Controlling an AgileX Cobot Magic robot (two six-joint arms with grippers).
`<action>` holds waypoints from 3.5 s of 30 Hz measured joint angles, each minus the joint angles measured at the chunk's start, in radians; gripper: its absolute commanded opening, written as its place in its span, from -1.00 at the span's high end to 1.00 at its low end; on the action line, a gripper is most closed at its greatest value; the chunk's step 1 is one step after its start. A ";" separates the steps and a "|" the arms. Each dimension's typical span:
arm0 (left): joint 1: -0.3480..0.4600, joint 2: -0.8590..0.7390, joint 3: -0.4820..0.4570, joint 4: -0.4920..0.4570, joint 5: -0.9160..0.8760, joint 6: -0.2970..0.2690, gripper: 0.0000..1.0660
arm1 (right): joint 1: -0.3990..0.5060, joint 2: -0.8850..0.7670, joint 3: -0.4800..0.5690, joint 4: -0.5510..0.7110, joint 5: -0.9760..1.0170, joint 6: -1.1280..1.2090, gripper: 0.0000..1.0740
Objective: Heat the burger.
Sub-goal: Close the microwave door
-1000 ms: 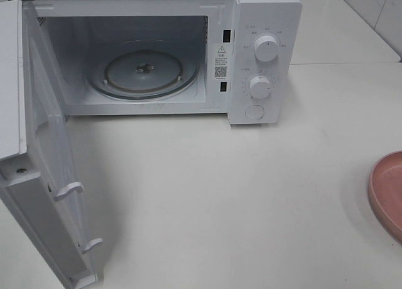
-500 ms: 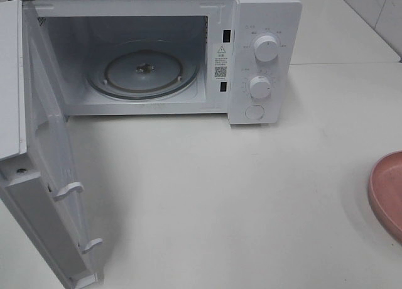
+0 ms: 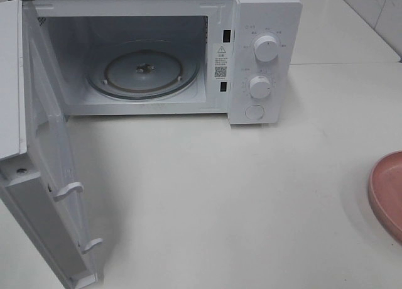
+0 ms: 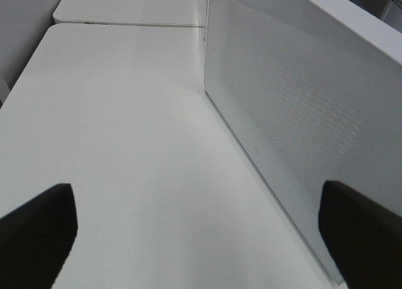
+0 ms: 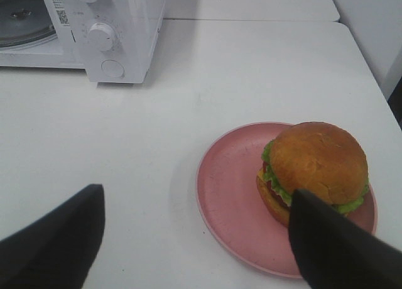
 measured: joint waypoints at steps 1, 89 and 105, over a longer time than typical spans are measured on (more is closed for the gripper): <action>0.000 0.000 0.000 0.000 0.000 0.000 -0.87 | 0.000 0.000 0.000 0.000 0.000 0.000 -0.42; 0.000 0.436 0.274 -0.029 -0.907 0.003 1.00 | 0.000 0.000 0.000 0.000 0.000 0.000 -0.41; -0.021 0.867 0.361 0.206 -1.522 -0.186 1.00 | 0.000 0.000 0.000 0.000 0.000 0.000 -0.41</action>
